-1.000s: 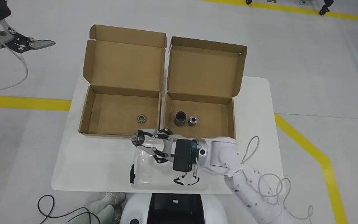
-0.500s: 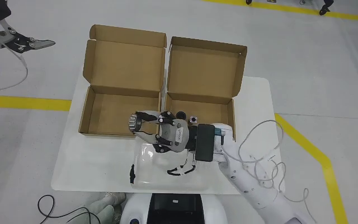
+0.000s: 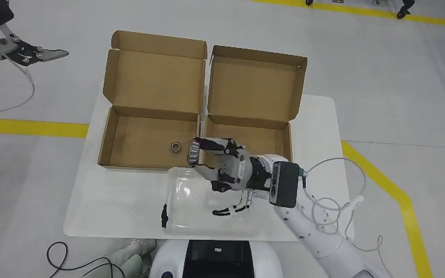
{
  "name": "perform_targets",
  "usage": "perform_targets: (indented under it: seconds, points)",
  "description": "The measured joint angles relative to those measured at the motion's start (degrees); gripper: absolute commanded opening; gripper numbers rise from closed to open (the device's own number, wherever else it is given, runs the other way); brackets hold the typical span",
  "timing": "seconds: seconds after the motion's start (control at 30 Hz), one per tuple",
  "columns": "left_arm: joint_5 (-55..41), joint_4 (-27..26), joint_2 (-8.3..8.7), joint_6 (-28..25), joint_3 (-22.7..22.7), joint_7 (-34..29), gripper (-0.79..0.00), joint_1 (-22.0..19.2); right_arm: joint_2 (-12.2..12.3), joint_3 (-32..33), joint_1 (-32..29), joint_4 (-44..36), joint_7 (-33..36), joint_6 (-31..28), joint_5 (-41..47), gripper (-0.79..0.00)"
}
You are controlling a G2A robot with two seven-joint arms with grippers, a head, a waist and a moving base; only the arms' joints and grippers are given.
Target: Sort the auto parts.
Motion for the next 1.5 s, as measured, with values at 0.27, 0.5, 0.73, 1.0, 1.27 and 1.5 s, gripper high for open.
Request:
perform_targets:
  seconds: [0.27, 0.5, 0.73, 1.0, 1.27, 1.5]
  points:
    - [0.0, 0.0, 0.0, 0.0, 0.0, 0.0, 0.0, 0.0, 1.31, 3.54, -2.8, -0.3, -8.44, 1.2, -1.31, -0.785]
    - [0.0, 0.0, 0.0, 0.0, 0.0, 0.0, 0.0, 0.0, 3.21, 5.28, -3.24, -1.19, -8.7, 1.65, 1.73, -0.785]
    - [0.0, 0.0, 0.0, 0.0, 0.0, 0.0, 0.0, 0.0, 4.78, 5.3, -3.73, -1.23, -8.43, 1.37, 2.73, -0.785]
    - [0.0, 0.0, 0.0, 0.0, 0.0, 0.0, 0.0, 0.0, 4.12, 2.14, 0.27, 3.34, -1.8, 0.28, 3.33, -0.785]
    - [0.0, 0.0, 0.0, 0.0, 0.0, 0.0, 0.0, 0.0, 2.15, -1.82, 4.25, 8.53, 9.54, 2.99, 9.14, -0.785]
    - [0.0, 0.0, 0.0, 0.0, 0.0, 0.0, 0.0, 0.0, 0.44, -4.59, 7.73, 12.58, 22.55, 5.24, 14.17, -0.785]
